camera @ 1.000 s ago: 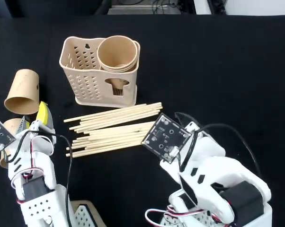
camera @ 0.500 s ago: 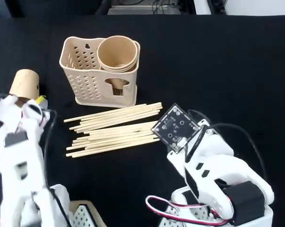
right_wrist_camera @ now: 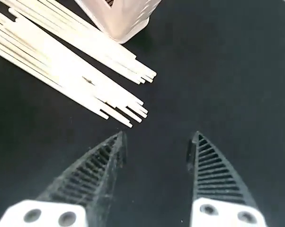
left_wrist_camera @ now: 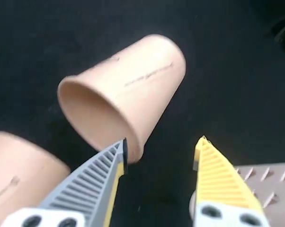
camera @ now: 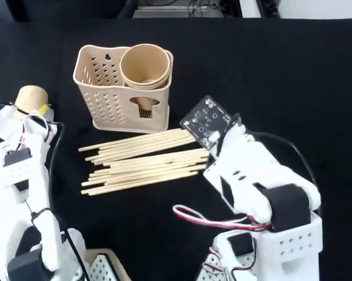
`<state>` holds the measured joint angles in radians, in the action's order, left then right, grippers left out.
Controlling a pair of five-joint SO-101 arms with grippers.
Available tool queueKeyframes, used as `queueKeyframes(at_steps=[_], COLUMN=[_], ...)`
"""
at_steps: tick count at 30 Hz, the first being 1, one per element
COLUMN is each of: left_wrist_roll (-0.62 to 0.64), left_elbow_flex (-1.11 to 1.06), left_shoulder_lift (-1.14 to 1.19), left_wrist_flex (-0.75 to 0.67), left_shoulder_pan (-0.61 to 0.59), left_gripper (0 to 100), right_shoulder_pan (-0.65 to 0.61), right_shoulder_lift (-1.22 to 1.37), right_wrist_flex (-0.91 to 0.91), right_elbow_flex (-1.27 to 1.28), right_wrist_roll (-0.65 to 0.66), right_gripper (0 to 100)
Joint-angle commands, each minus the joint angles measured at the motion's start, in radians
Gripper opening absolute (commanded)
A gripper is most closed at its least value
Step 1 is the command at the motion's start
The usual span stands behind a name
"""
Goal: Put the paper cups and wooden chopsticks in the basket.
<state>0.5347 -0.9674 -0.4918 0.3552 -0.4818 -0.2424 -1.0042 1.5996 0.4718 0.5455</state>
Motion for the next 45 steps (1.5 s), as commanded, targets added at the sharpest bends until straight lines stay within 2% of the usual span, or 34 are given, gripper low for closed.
queueKeyframes(at_steps=[1,5,12,19,24,28,33,41,45], left_wrist_roll=[0.008,0.006,0.012,0.009,-0.034,-0.068,-0.14,-0.17,-0.245], left_elbow_flex=[0.016,0.03,0.137,0.159,0.163,0.163,0.163,0.163,0.2], left_shoulder_lift=[0.034,0.133,0.301,0.308,0.315,0.315,0.315,0.304,0.302], left_wrist_flex=[-0.115,-0.201,-0.209,-0.221,-0.324,-0.321,-0.319,-0.316,-0.227], left_shoulder_pan=[-0.01,-0.016,-0.027,-0.03,-0.021,-0.019,-0.019,-0.007,0.008], left_gripper=[24,24,24,23,17,13,3,3,3], right_shoulder_pan=[0.011,0.011,0.011,0.011,0.011,0.011,0.011,0.012,0.075], right_shoulder_lift=[0.012,0.012,0.012,0.012,0.012,0.012,0.012,0.01,0.01], right_wrist_flex=[-0.025,-0.025,-0.023,-0.025,-0.017,-0.017,-0.008,0.041,0.041], right_elbow_flex=[-0.002,-0.001,-0.001,-0.001,-0.001,0.001,0.001,-0.001,-0.001], right_wrist_roll=[0.005,0.008,0.008,0.008,0.008,0.008,0.008,0.008,0.011], right_gripper=[22.2,22.2,22.2,22.2,22.2,22.2,22.2,22.2,22.2])
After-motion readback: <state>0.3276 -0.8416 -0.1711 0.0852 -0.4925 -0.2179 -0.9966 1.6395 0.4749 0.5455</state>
